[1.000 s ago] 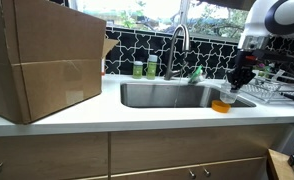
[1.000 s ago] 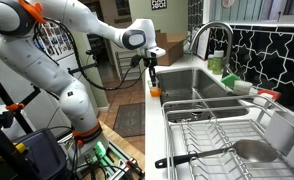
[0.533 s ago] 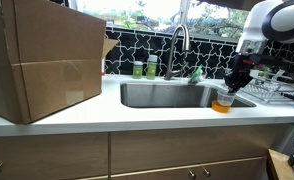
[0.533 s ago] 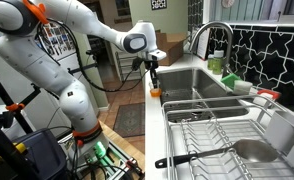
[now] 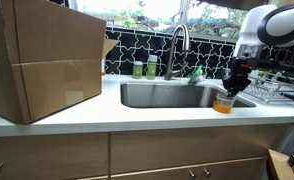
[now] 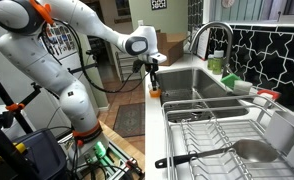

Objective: Pick up the clear lunch box and put it in the orange lunch box lid, pick up the orange lunch box lid and clear lunch box together and put them in the sink

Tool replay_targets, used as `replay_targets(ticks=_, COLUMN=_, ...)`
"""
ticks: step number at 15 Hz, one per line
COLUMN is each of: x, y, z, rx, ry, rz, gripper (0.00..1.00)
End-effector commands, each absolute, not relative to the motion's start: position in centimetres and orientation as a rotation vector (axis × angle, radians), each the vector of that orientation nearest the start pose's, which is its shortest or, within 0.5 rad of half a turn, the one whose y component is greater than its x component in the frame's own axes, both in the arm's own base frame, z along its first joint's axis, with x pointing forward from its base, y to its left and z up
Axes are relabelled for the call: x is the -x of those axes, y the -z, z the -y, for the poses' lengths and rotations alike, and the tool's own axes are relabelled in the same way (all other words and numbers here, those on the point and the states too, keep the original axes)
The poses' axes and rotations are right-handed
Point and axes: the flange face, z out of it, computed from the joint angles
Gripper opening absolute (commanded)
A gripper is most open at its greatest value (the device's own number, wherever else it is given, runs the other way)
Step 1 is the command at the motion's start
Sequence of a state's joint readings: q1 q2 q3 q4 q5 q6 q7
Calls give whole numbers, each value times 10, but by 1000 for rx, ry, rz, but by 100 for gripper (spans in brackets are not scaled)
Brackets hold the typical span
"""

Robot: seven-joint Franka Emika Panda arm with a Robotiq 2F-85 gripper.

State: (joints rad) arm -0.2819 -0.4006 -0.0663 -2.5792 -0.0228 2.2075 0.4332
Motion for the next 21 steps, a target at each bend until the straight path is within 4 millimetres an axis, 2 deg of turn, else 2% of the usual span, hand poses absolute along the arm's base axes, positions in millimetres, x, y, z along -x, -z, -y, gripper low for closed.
replay_targets(ticks=1, x=-384, y=-390, z=131, rx=2891, ry=18, rz=-1169, gripper=3)
replay_targets(ticks=2, x=-385, y=-389, z=130, rx=2894, ry=12, rz=-1166, gripper=3)
replay_targets(ticks=3, x=-385, y=-388, z=130, rx=2899, ry=7, rz=-1167, gripper=36)
replay_targets(ticks=5, x=-385, y=-387, z=130, rx=2903, ry=2, rz=-1171, gripper=44)
replay_targets(ticks=12, x=-386, y=-376, z=127, rx=2903, ry=-29, rz=-1156, gripper=97)
replay_targets(ticks=13, x=-386, y=-373, z=127, rx=2906, ry=-37, rz=-1157, gripper=100)
replay_targets(ticks=16, x=-388, y=-364, z=125, rx=2906, ry=-60, rz=-1148, gripper=100)
replay_targets(ticks=17, x=-389, y=-362, z=125, rx=2906, ry=-68, rz=-1147, gripper=83)
replay_targets(ticks=21, x=-390, y=-355, z=124, rx=2908, ry=-89, rz=-1144, gripper=50)
